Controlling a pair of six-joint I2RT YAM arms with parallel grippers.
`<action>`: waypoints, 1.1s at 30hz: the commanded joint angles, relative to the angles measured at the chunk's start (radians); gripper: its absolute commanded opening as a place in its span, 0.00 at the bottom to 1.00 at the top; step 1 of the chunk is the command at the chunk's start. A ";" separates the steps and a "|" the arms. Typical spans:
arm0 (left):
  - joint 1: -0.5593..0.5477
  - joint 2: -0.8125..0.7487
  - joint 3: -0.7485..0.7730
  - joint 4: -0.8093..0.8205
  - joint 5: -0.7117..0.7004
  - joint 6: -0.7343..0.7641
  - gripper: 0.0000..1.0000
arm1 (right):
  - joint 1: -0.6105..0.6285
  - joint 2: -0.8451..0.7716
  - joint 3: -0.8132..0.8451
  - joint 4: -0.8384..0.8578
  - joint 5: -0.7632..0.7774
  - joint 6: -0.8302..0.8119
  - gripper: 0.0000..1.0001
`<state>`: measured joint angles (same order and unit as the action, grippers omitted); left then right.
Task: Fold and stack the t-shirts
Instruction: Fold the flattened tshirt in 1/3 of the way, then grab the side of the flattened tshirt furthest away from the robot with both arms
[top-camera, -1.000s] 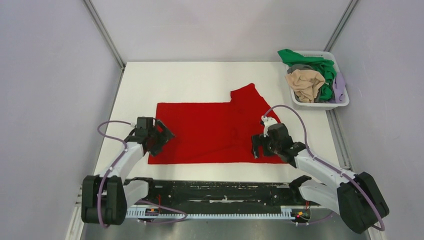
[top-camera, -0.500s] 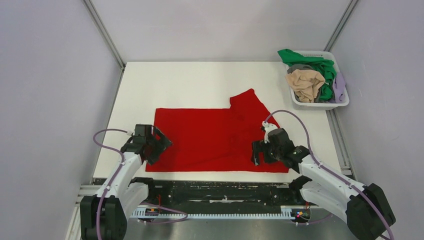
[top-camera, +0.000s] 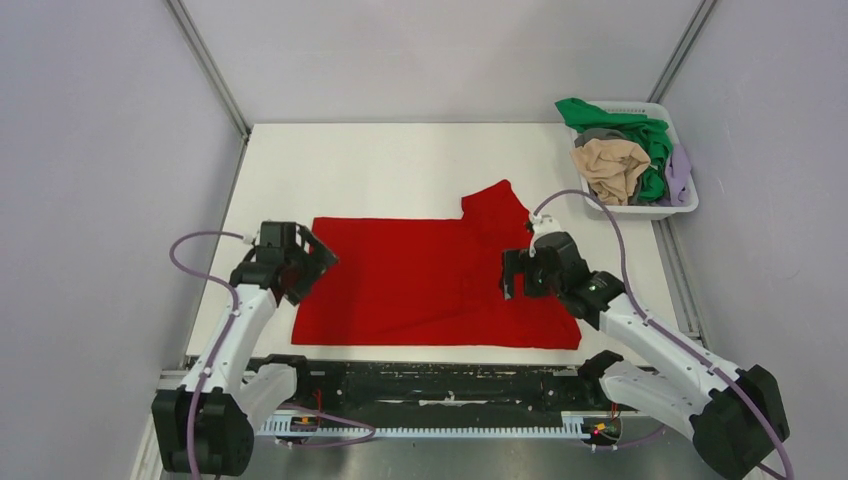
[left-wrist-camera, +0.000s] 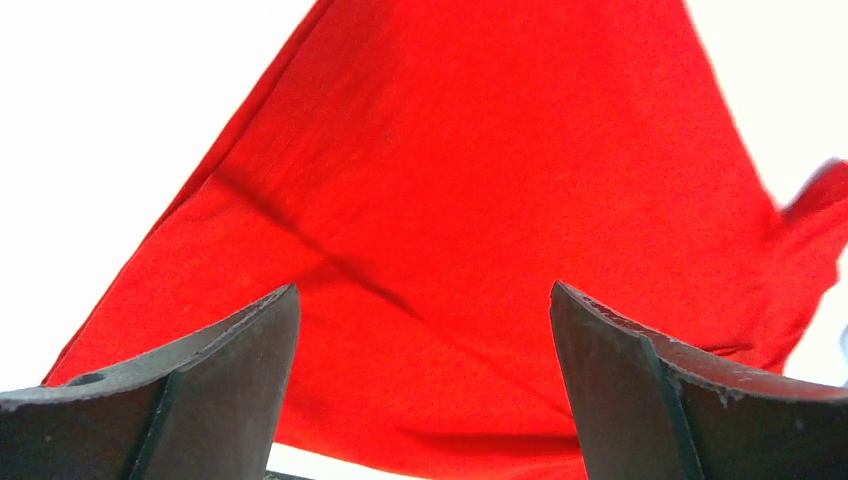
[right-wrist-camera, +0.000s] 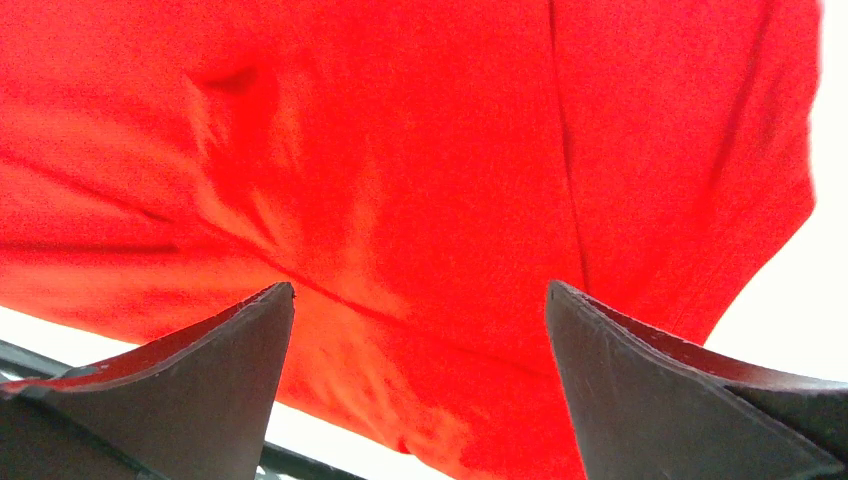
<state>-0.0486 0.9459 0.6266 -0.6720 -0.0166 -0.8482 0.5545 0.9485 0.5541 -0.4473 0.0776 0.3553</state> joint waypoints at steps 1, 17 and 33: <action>-0.002 0.088 0.173 0.011 -0.086 0.010 1.00 | 0.001 0.037 0.110 0.165 0.145 0.004 0.98; 0.032 0.874 0.792 -0.031 -0.255 0.125 0.86 | -0.161 0.409 0.325 0.284 0.093 -0.083 0.98; 0.034 1.169 0.951 -0.063 -0.318 0.101 0.63 | -0.199 0.487 0.326 0.282 0.090 -0.116 0.98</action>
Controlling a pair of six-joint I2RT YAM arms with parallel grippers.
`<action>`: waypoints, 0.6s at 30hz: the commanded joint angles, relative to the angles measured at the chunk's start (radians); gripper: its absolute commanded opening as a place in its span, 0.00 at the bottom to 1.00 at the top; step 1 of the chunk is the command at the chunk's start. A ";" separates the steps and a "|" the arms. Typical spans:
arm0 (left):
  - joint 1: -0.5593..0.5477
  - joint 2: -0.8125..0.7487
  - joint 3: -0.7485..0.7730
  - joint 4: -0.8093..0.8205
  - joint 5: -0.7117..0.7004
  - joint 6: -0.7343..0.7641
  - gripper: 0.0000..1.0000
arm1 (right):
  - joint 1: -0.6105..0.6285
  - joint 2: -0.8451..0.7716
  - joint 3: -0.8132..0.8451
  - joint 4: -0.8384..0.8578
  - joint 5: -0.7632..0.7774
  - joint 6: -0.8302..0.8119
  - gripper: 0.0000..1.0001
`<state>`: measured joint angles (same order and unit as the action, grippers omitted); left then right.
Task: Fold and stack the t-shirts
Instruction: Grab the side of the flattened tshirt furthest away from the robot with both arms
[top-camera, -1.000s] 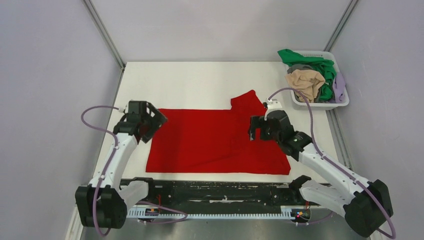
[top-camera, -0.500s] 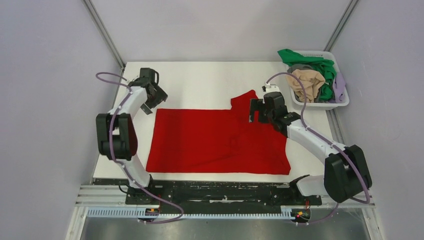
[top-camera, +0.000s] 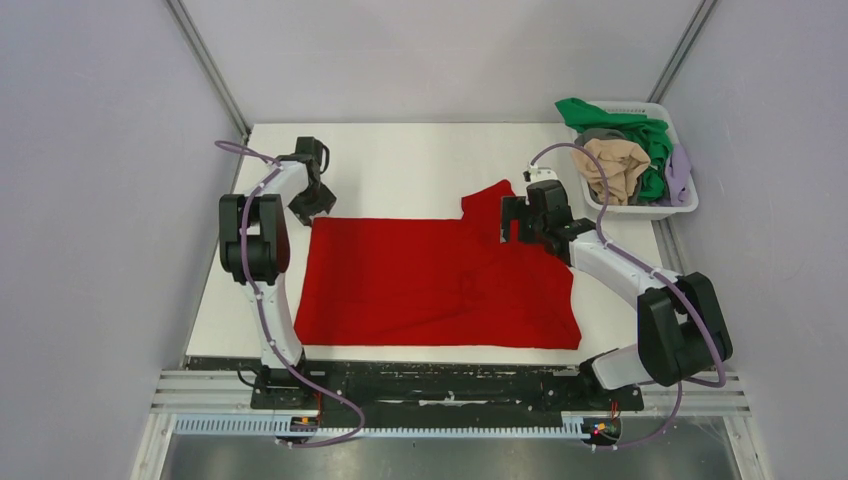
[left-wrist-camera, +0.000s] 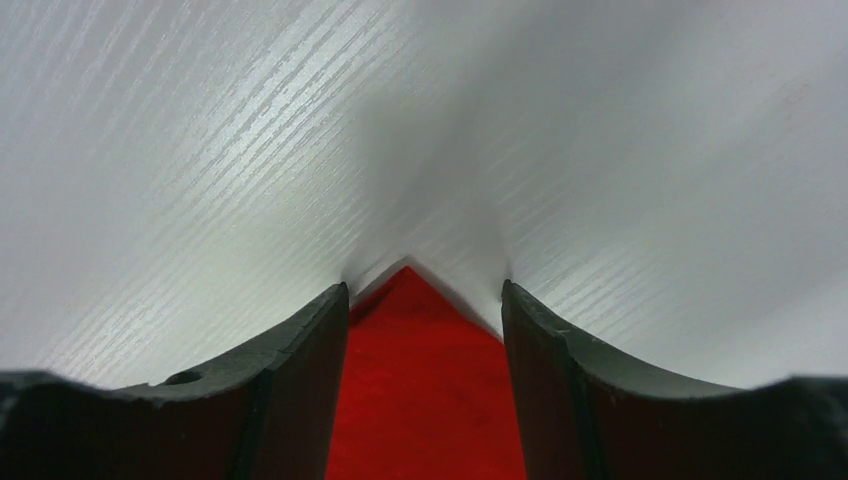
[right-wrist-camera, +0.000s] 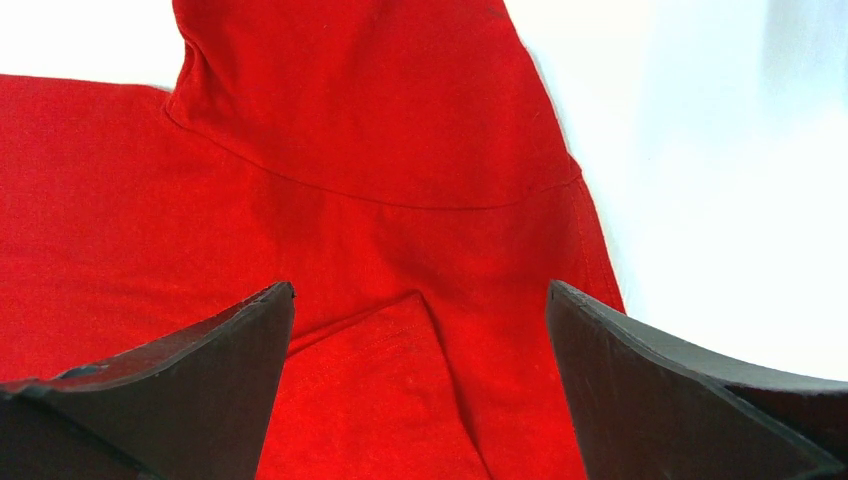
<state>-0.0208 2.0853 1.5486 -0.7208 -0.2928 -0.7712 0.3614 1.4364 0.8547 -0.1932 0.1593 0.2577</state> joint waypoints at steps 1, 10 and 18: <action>0.005 0.029 0.027 -0.014 -0.042 0.024 0.60 | -0.007 -0.003 0.026 0.028 0.009 -0.019 0.98; 0.005 0.004 -0.025 -0.042 -0.029 0.029 0.28 | -0.007 0.012 0.055 0.040 0.019 -0.027 0.98; 0.004 -0.065 -0.067 -0.002 -0.003 0.075 0.02 | -0.007 0.324 0.371 0.082 0.094 -0.056 0.98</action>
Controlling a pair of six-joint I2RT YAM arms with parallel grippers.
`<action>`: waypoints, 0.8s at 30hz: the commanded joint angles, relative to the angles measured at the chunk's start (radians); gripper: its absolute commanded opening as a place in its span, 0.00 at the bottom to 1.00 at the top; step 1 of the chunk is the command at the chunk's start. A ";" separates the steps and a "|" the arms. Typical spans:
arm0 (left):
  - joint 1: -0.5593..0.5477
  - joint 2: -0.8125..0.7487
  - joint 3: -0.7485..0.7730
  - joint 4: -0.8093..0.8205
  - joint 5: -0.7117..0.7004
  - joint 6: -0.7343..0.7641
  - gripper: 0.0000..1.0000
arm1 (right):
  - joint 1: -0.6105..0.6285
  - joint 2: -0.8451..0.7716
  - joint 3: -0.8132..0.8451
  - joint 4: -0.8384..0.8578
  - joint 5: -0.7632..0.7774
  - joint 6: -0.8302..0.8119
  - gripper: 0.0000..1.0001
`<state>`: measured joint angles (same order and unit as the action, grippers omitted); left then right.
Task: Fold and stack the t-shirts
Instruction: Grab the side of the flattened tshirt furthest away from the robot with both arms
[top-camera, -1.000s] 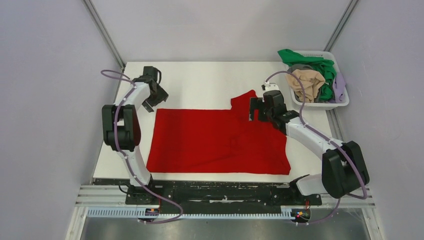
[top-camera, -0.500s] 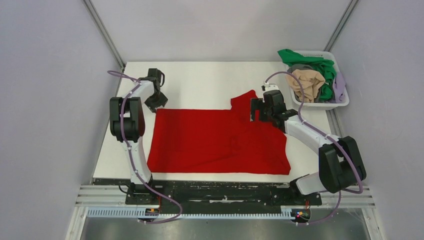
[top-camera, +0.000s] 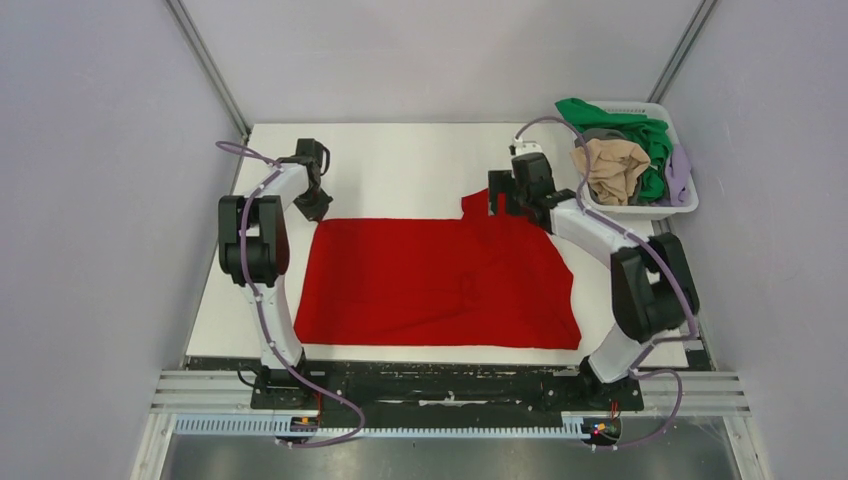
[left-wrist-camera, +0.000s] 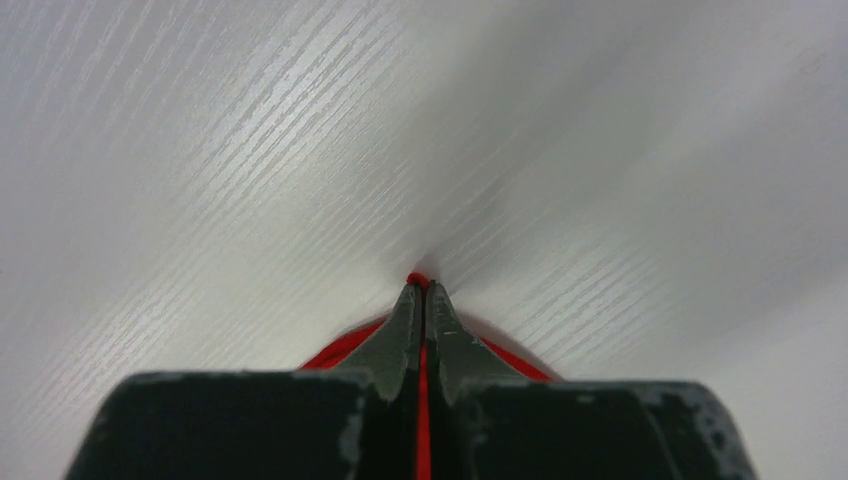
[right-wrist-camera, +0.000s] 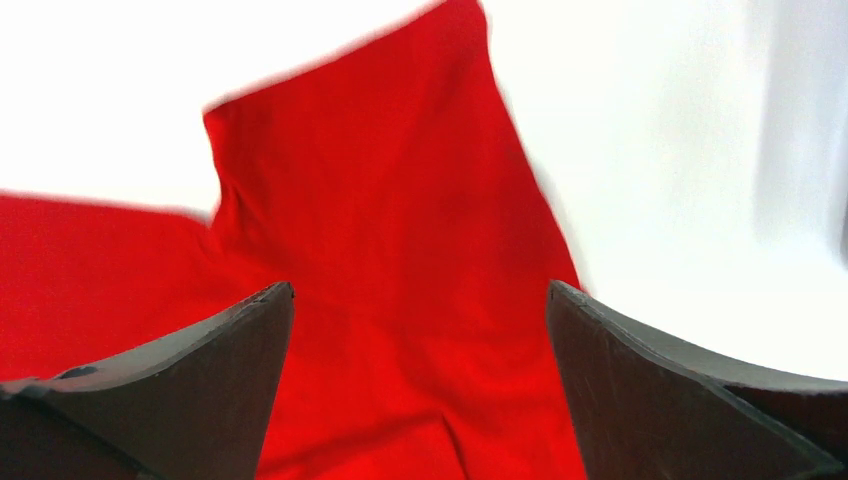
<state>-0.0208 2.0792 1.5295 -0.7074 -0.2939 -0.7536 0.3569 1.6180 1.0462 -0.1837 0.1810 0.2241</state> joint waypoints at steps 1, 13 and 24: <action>0.004 -0.077 -0.061 0.001 0.005 0.061 0.02 | -0.003 0.206 0.248 0.071 0.106 -0.009 0.97; 0.004 -0.234 -0.182 0.083 0.066 0.069 0.02 | -0.003 0.677 0.742 -0.039 0.197 0.003 0.78; 0.004 -0.279 -0.218 0.091 0.109 0.071 0.02 | 0.000 0.546 0.493 -0.008 0.196 0.023 0.69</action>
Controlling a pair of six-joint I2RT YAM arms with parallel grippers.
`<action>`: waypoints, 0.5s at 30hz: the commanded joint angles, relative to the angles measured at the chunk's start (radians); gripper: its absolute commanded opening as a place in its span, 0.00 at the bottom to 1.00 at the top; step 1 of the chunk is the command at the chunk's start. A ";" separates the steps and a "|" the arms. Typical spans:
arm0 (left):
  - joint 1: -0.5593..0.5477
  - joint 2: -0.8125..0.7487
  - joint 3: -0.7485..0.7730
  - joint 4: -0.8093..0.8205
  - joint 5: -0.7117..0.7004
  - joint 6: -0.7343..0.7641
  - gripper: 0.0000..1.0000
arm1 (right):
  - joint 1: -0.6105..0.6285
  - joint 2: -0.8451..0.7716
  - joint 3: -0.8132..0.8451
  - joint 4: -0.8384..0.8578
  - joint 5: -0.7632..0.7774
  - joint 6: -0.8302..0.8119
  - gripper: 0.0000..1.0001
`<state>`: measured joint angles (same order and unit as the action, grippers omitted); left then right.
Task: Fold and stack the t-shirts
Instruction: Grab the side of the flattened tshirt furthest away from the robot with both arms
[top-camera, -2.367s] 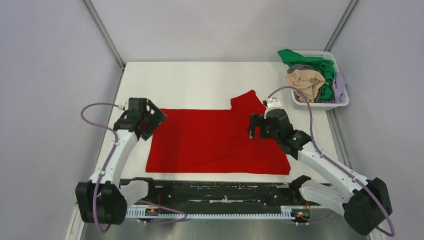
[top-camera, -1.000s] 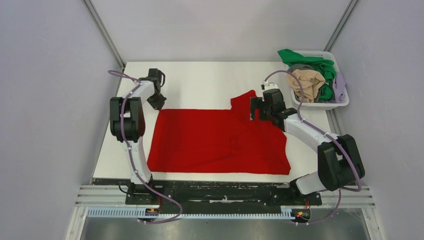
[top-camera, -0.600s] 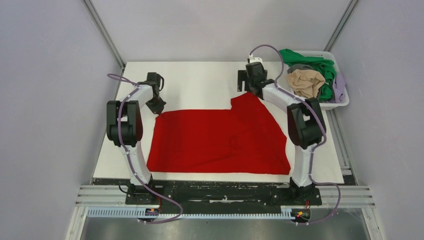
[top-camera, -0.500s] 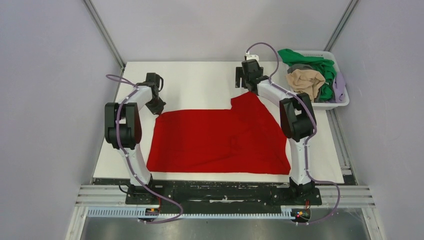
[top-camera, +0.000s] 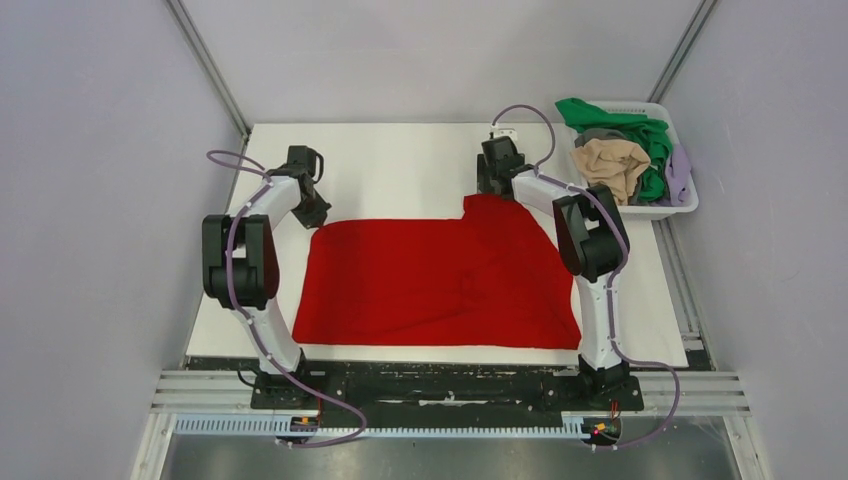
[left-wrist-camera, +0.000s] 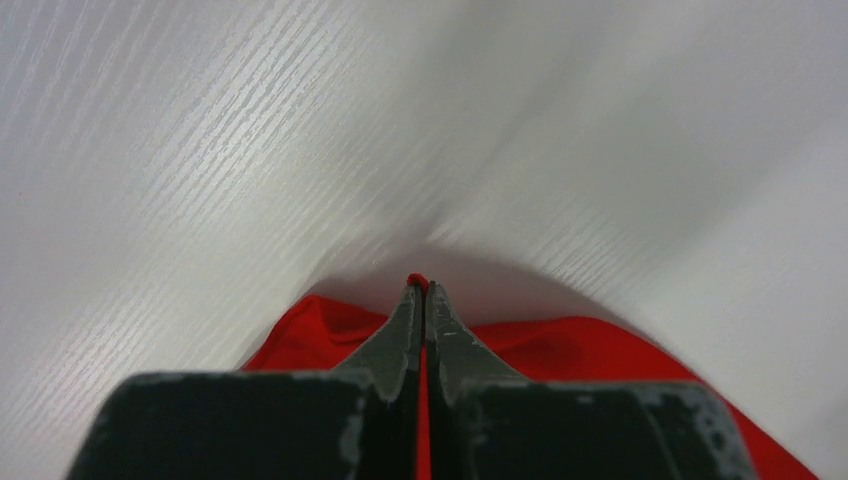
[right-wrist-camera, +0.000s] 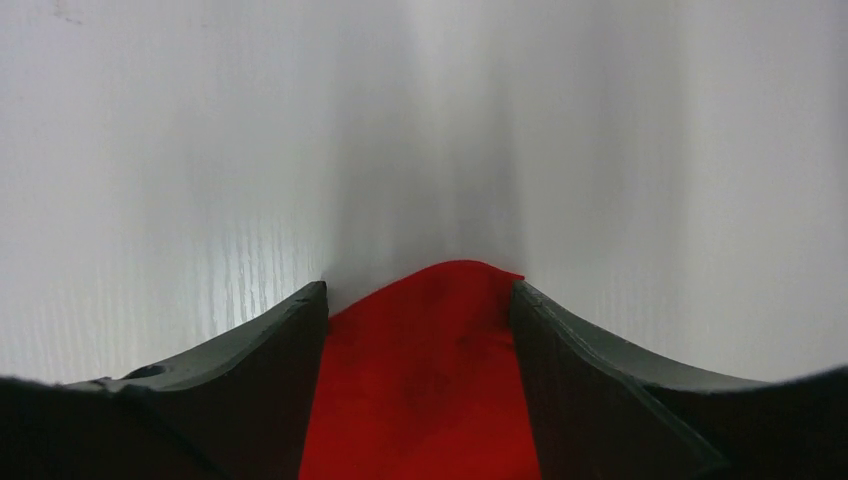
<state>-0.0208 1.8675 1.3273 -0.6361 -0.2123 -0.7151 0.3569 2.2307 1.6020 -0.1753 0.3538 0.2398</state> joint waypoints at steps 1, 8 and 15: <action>0.003 -0.073 -0.020 0.020 0.028 0.033 0.02 | -0.001 -0.078 -0.080 -0.015 0.025 0.011 0.68; 0.003 -0.103 -0.030 0.020 0.038 0.037 0.02 | 0.000 -0.125 -0.185 0.117 0.011 0.042 0.41; 0.003 -0.126 -0.033 0.019 0.036 0.044 0.02 | 0.000 -0.135 -0.126 0.165 0.007 -0.013 0.00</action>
<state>-0.0208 1.8030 1.2957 -0.6334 -0.1799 -0.7132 0.3569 2.1361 1.4361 -0.0685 0.3557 0.2584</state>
